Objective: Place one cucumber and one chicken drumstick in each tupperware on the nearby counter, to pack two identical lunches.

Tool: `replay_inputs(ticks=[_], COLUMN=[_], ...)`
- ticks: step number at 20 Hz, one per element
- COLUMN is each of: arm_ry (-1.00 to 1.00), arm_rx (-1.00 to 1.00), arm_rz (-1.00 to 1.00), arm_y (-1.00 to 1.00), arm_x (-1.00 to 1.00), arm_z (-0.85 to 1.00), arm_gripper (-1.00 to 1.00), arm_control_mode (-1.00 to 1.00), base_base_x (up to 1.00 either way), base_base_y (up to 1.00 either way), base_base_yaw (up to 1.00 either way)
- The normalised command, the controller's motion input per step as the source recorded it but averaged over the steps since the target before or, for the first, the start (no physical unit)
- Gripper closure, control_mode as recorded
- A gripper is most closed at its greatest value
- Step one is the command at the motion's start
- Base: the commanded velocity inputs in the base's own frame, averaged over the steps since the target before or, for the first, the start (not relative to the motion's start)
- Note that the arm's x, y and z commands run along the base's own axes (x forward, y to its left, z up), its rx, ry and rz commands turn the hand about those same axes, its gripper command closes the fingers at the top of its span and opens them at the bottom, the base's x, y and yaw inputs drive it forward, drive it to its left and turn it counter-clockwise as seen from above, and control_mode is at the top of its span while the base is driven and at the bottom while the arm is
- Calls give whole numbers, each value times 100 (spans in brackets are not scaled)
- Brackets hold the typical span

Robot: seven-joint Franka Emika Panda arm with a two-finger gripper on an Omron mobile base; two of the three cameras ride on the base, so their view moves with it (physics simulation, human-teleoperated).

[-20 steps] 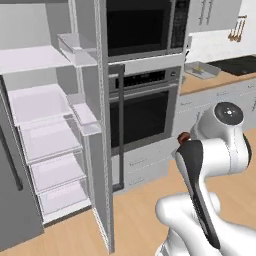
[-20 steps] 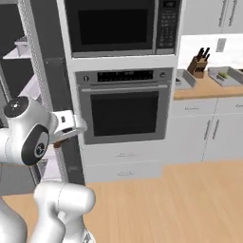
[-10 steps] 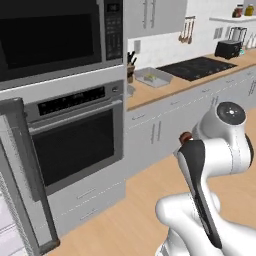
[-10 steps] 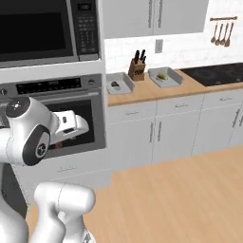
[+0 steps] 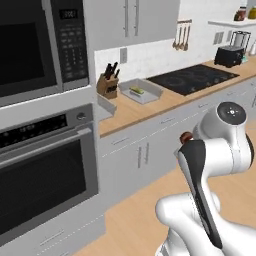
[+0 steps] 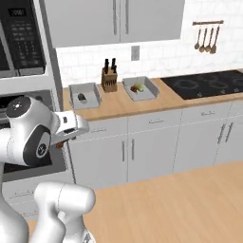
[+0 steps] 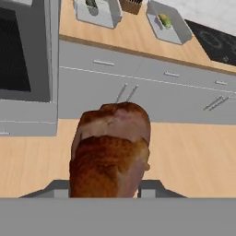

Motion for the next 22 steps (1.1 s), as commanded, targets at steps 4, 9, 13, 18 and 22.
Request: replay_inputs(ticks=[4,9,13,18,22], arm_ry=[0,0,0,0,0], arm_rx=[0,0,0,0,0], arm_rz=[0,0,0,0,0], arm_y=[0,0,0,0,0], arm_x=[0,0,0,0,0], arm_z=[0,0,0,0,0], arm_gripper=[100,100,100,100,100], arm_control_mode=[100,100,100,100,100], base_base_x=[100,100,100,96,52], base_base_y=[-54,-18,0,-41,-100], base_base_yaw=[27,40,52,54,34])
